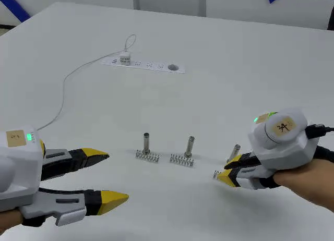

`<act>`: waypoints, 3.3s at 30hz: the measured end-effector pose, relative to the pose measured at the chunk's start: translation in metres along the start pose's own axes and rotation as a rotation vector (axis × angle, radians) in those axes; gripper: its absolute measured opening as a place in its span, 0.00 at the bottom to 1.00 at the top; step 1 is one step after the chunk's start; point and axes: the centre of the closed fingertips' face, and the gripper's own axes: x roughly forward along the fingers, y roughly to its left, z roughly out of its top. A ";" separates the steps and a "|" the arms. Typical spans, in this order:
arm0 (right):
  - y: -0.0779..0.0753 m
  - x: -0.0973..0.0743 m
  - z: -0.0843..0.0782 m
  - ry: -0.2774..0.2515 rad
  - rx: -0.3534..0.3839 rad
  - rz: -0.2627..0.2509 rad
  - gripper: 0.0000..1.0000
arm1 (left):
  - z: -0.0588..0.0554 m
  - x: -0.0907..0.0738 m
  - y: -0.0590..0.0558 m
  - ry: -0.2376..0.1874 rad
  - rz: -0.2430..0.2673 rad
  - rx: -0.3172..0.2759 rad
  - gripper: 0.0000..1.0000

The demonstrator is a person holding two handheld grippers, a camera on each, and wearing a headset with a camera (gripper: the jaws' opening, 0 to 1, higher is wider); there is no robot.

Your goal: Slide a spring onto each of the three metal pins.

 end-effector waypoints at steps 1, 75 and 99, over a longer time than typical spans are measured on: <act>0.000 0.001 0.000 0.006 -0.013 0.006 0.16 | 0.000 0.000 0.000 0.000 0.000 0.000 0.55; 0.094 -0.073 0.129 -0.318 -0.109 0.213 0.11 | 0.050 0.056 -0.043 -0.028 -0.209 0.089 0.42; 0.113 -0.074 0.135 -0.330 -0.140 0.259 0.11 | 0.062 0.059 -0.057 -0.070 -0.255 0.081 0.12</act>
